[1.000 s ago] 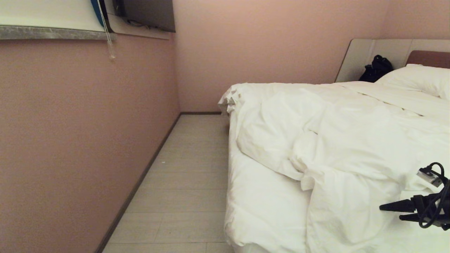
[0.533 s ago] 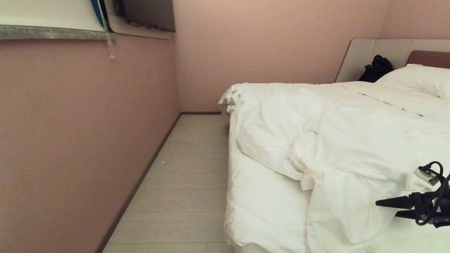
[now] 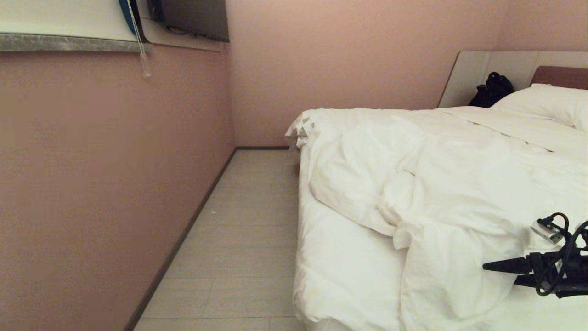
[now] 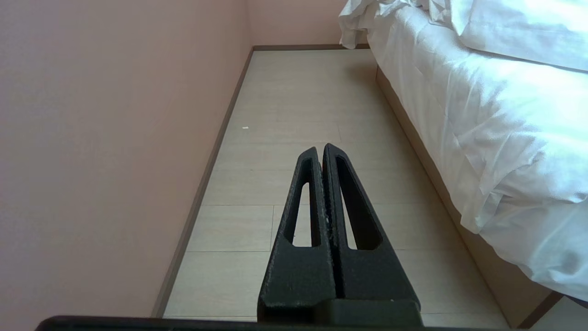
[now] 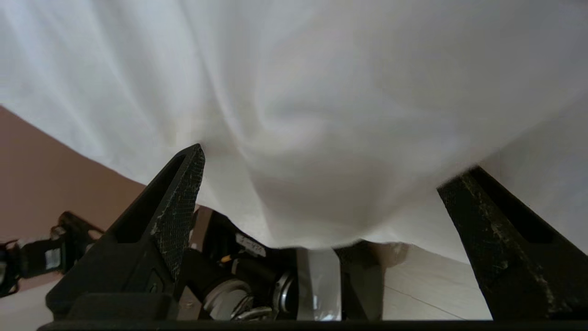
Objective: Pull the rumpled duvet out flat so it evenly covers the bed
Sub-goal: Hold the folded corner of the quilt
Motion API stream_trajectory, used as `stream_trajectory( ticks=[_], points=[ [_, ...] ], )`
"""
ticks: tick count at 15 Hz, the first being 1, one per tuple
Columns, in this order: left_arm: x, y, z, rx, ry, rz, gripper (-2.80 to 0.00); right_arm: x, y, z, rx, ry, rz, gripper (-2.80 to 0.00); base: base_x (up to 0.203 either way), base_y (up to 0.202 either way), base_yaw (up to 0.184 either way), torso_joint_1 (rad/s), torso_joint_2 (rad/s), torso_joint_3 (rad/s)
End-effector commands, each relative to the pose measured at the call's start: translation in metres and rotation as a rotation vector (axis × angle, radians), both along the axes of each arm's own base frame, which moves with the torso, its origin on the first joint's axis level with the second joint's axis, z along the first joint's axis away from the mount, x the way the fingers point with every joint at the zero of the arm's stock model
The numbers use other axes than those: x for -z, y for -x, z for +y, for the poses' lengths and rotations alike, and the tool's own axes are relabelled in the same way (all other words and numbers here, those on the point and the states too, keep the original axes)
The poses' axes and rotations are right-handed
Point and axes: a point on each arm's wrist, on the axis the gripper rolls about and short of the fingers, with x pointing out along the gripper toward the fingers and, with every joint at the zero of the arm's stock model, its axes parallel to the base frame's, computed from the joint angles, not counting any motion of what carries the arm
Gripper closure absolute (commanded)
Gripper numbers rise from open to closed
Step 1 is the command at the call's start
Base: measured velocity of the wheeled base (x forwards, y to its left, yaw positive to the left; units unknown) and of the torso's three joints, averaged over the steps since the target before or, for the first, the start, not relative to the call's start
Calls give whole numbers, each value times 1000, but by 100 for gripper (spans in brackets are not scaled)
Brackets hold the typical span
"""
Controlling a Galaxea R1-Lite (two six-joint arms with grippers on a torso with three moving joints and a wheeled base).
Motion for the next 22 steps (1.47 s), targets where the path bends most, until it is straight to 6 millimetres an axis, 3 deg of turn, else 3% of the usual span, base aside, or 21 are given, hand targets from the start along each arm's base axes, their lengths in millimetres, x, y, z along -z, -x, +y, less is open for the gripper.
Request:
stream_trajectory(
  ticks=[1,14,22],
  points=[
    [0,0,0,0,0,0,0,3,-4,4,-24,-28,-5,-280,0,0,0,0,0,0],
    [0,0,0,0,0,0,0,7,-46,43,-176,-78,-16,-280,0,0,0,0,0,0],
    [0,0,0,0,0,0,0,-1,-95,72,-95,-168,-38,-280,0,0,0,0,0,0]
  ],
)
